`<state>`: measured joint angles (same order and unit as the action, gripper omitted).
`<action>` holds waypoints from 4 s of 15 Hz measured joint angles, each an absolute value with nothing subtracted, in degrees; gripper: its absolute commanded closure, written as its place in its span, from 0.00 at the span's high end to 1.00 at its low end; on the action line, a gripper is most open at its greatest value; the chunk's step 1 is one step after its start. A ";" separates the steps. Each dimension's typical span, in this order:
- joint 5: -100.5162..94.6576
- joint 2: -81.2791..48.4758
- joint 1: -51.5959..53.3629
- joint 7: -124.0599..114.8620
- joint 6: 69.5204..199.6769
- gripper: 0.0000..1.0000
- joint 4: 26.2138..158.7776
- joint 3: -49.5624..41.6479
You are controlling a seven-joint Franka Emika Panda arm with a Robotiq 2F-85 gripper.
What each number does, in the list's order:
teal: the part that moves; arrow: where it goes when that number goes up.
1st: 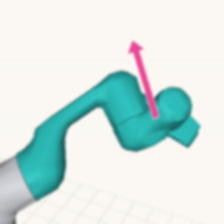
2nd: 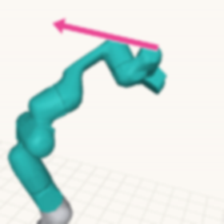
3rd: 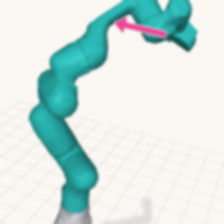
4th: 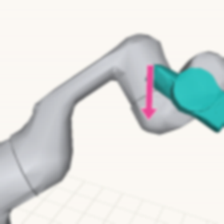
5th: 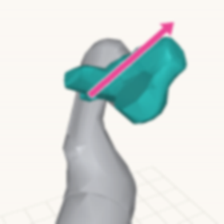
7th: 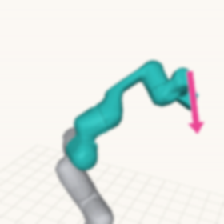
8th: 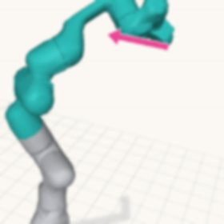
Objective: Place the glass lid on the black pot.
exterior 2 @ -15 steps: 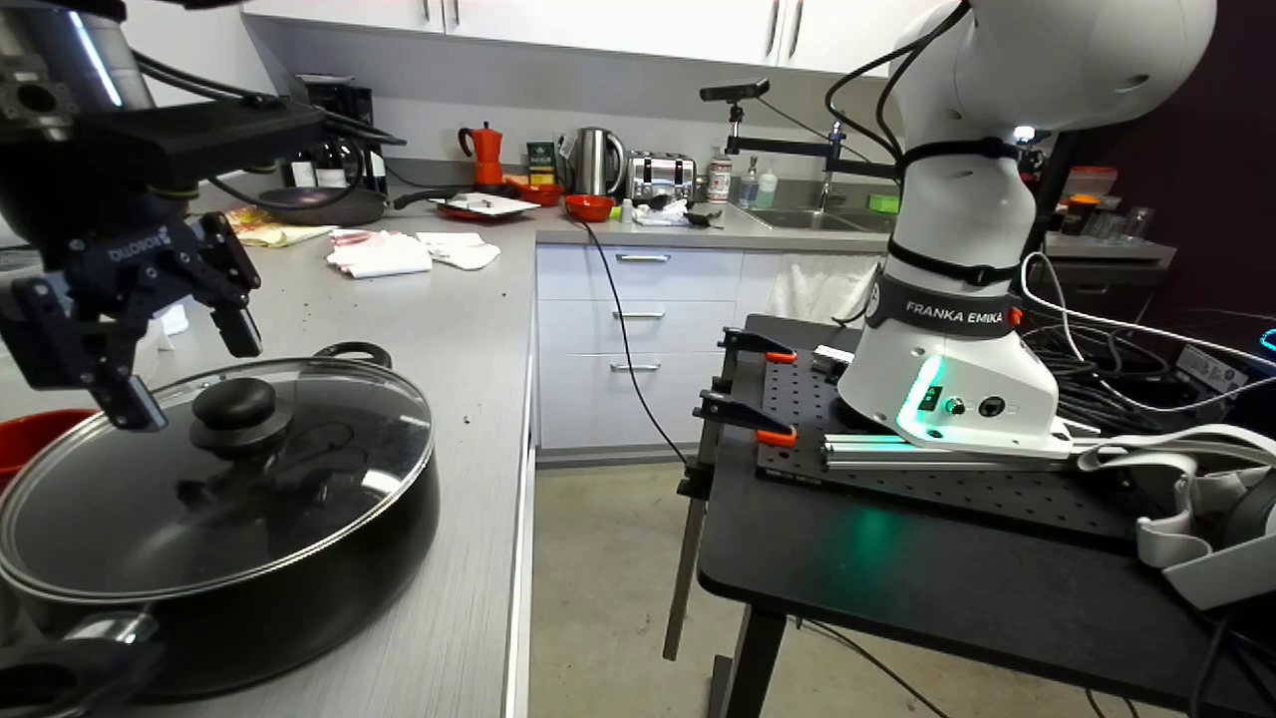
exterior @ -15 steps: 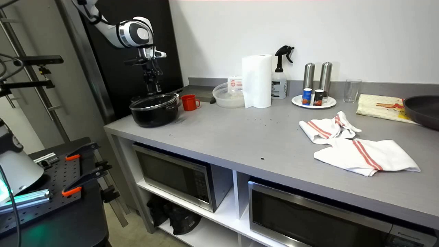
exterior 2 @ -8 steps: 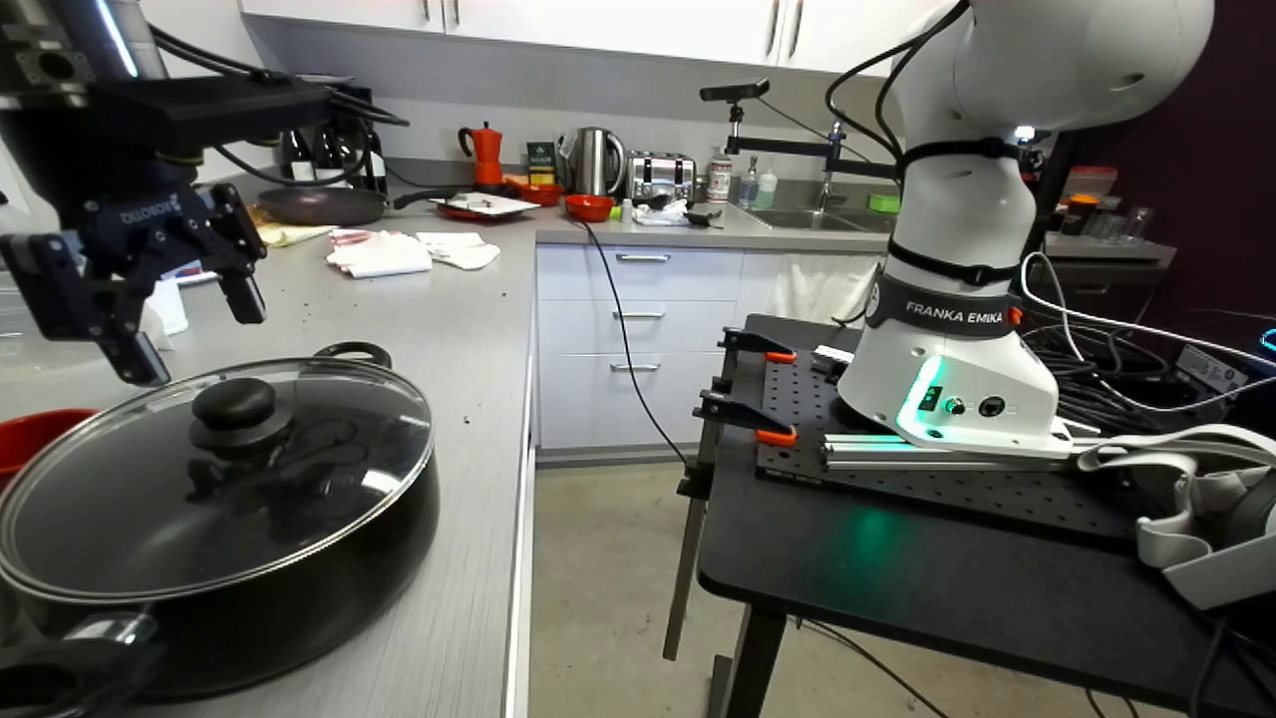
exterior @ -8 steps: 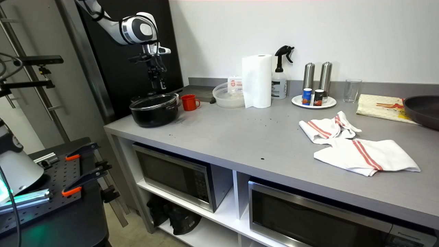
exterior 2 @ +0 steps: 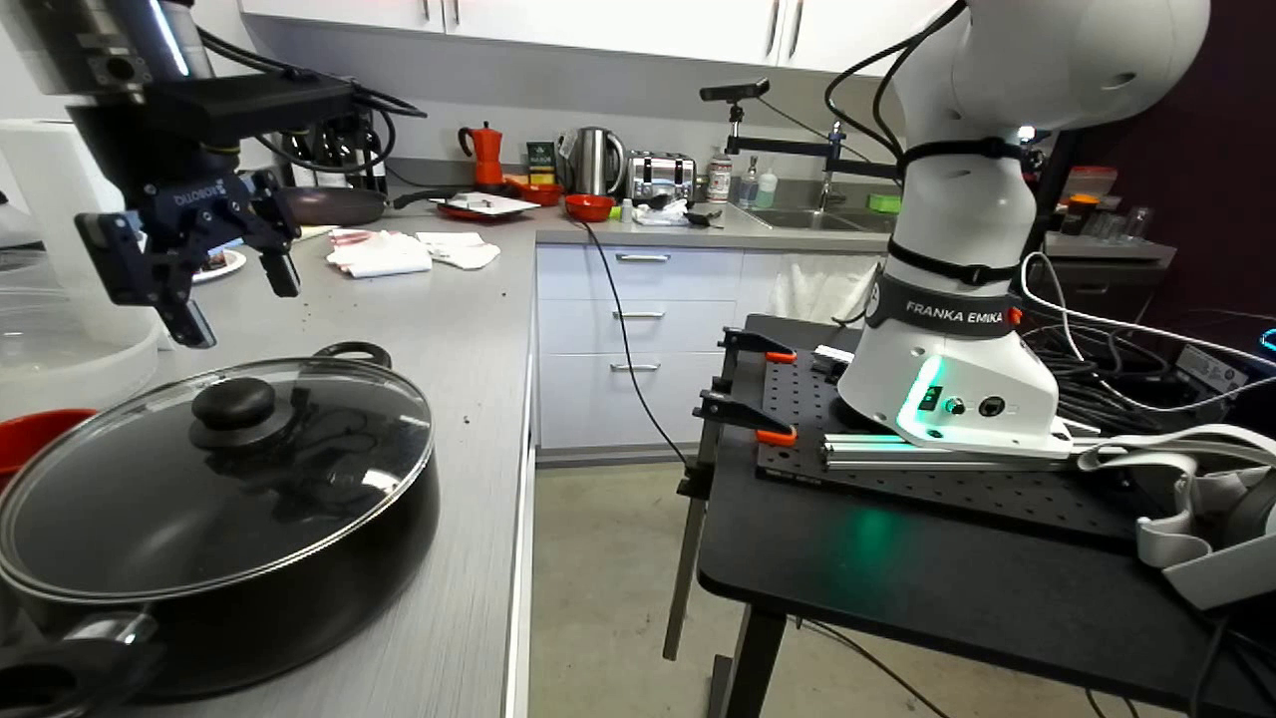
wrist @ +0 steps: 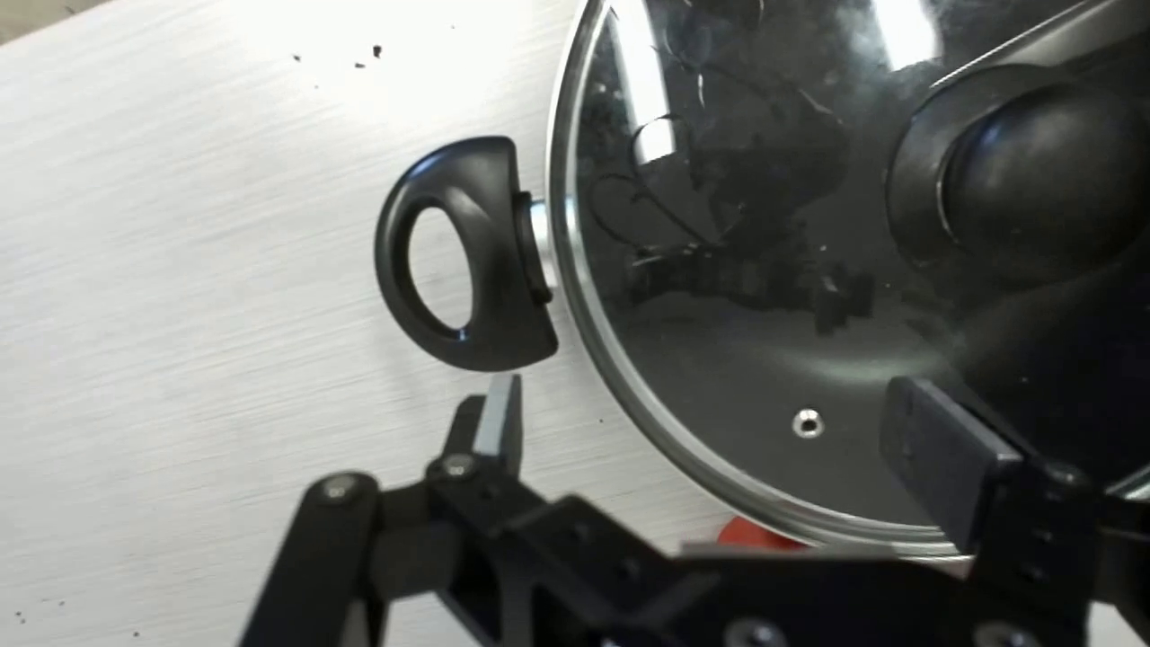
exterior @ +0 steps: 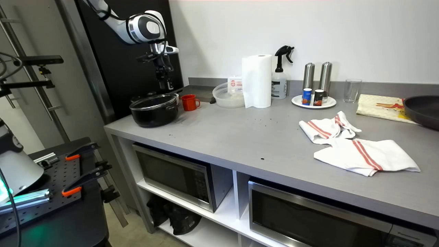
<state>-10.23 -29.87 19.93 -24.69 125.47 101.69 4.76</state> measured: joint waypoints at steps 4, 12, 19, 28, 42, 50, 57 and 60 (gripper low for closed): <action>-10.51 -29.88 18.88 -24.69 124.75 1.00 101.69 3.30; -11.27 -29.95 18.08 -27.70 125.29 1.00 101.69 0.26; -11.27 -30.92 18.03 -36.62 127.90 1.00 101.73 -0.88; -12.00 -32.61 19.83 -44.84 129.41 1.00 102.83 -1.14; -15.10 -30.86 22.49 -50.64 133.27 1.00 106.94 -1.13; -15.57 -29.83 22.43 -50.94 133.60 1.00 107.99 -1.33; -17.43 -30.05 22.18 -52.30 133.65 1.00 108.29 -2.53; -17.49 -30.15 22.08 -52.35 133.65 1.00 108.92 -2.56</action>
<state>-17.49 -30.15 22.08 -52.35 133.65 108.92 -2.56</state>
